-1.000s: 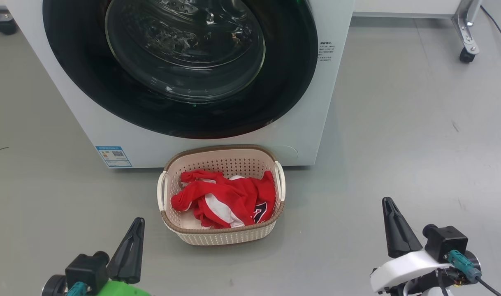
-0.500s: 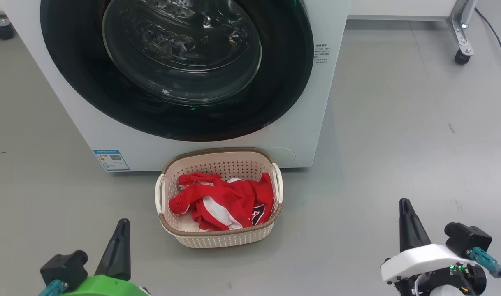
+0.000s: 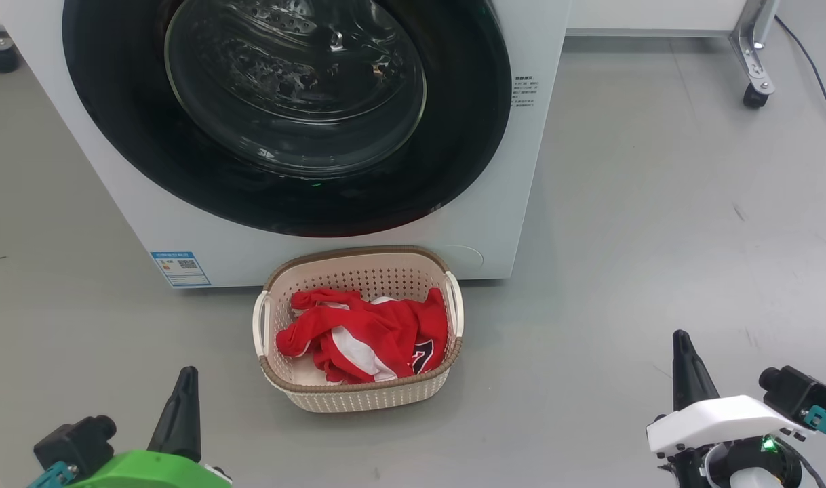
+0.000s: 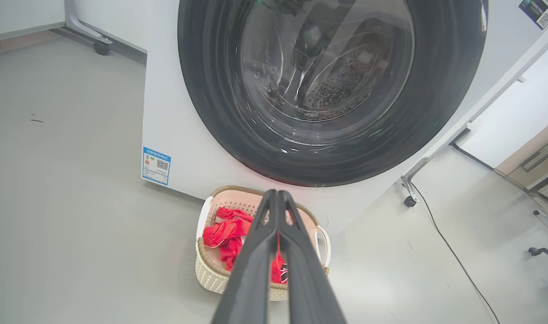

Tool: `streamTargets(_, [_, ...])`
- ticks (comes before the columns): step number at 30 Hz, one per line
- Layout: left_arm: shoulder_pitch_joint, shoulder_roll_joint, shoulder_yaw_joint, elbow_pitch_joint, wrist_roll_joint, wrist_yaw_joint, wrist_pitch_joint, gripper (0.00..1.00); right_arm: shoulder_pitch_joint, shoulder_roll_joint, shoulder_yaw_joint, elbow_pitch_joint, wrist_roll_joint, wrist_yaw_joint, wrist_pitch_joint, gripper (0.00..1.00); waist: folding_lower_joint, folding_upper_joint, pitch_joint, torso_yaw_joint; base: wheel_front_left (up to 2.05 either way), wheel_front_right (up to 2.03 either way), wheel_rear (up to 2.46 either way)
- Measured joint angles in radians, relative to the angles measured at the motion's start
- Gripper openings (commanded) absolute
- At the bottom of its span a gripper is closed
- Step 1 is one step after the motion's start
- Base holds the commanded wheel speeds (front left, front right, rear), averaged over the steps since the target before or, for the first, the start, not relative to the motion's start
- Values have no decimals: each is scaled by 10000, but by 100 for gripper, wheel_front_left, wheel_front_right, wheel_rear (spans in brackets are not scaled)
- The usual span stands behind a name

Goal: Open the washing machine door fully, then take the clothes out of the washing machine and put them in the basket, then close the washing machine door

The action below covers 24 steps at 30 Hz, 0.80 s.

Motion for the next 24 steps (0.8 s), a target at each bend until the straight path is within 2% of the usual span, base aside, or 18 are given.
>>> streamTargets(24, [-437,-42,619,585,-3233,-311,556,0,-273,-67,-723,357,3298,385,761,0,0,0,-138,-139,0,0,0])
